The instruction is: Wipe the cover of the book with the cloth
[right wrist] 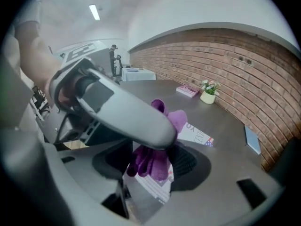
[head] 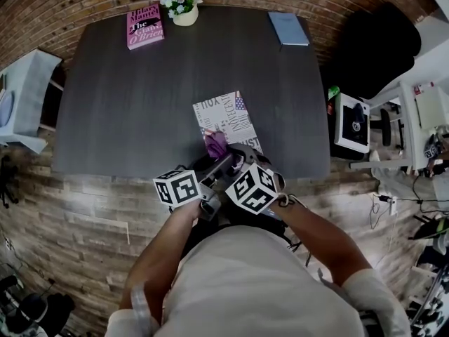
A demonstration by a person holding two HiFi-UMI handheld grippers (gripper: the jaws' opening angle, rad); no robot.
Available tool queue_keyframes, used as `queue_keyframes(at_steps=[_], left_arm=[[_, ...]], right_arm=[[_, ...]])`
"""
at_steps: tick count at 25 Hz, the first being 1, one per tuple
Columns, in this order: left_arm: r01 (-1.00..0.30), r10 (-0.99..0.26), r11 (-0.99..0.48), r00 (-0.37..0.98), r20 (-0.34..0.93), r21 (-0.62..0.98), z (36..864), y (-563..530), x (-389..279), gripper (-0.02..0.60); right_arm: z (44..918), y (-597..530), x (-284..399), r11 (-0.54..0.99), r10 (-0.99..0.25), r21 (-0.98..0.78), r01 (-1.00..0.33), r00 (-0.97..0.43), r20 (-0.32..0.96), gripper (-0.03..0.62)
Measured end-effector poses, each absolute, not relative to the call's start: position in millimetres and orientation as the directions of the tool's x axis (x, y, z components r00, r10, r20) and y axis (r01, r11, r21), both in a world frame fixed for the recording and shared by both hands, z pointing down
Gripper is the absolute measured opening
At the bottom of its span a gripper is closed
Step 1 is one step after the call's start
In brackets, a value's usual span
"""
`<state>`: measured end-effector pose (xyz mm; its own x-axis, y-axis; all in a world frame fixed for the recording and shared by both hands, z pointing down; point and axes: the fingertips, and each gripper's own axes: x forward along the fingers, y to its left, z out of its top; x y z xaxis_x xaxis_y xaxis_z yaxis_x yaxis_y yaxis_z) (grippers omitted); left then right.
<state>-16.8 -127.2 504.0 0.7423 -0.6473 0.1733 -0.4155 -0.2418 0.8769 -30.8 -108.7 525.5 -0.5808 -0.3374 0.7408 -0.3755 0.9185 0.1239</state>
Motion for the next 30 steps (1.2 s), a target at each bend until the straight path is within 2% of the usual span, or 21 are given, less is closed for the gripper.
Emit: queue_keyframes(at_steps=[4, 6, 7, 9, 10, 16, 19, 21, 23, 30], left_arm=[[-0.419, -0.647, -0.245, 0.742, 0.174, 0.874, 508.1, -127.0, -26.8, 0.301], [-0.411, -0.657, -0.242, 0.736, 0.164, 0.879, 509.7, -126.5, -33.0, 0.291], [-0.404, -0.667, -0.232, 0.728, 0.157, 0.885, 511.3, -126.3, -37.1, 0.256], [-0.397, -0.686, -0.211, 0.711, 0.154, 0.893, 516.3, -125.6, -46.7, 0.148], [-0.403, -0.689, -0.205, 0.706, 0.16, 0.892, 519.7, -124.9, -50.9, 0.131], [-0.479, -0.701, -0.206, 0.68, 0.213, 0.853, 534.4, -126.4, -70.2, 0.121], [-0.542, -0.709, -0.197, 0.654, 0.263, 0.817, 543.4, -131.2, -86.0, 0.121], [-0.589, -0.711, -0.191, 0.635, 0.303, 0.785, 551.5, -134.2, -97.0, 0.121], [-0.624, -0.71, -0.189, 0.621, 0.334, 0.758, 559.5, -137.5, -106.0, 0.121], [-0.715, -0.685, -0.236, 0.603, 0.409, 0.658, 579.5, -156.9, -124.1, 0.121]], right_arm=[[513.7, -94.2, -46.4, 0.939, -0.229, -0.029, -0.342, -0.688, 0.689, 0.252], [510.5, -94.6, -48.1, 0.929, -0.211, -0.093, -0.359, -0.717, 0.664, 0.234], [510.3, -95.6, -47.7, 0.924, -0.21, -0.107, -0.367, -0.722, 0.66, 0.225], [511.8, -96.7, -47.2, 0.921, -0.207, -0.119, -0.372, -0.724, 0.658, 0.223], [513.5, -97.0, -47.2, 0.921, -0.203, -0.123, -0.371, -0.724, 0.659, 0.219], [525.2, -103.1, -45.3, 0.91, -0.195, -0.137, -0.39, -0.697, 0.69, 0.213], [540.7, -113.8, -31.9, 0.898, -0.219, -0.102, -0.428, -0.636, 0.74, 0.152], [551.5, -119.5, -21.0, 0.89, -0.225, -0.08, -0.45, -0.584, 0.78, 0.075], [563.3, -123.4, -12.0, 0.884, -0.222, -0.063, -0.464, -0.533, 0.817, 0.044], [599.4, -125.9, -2.4, 0.899, -0.149, -0.04, -0.436, -0.391, 0.908, 0.034]])
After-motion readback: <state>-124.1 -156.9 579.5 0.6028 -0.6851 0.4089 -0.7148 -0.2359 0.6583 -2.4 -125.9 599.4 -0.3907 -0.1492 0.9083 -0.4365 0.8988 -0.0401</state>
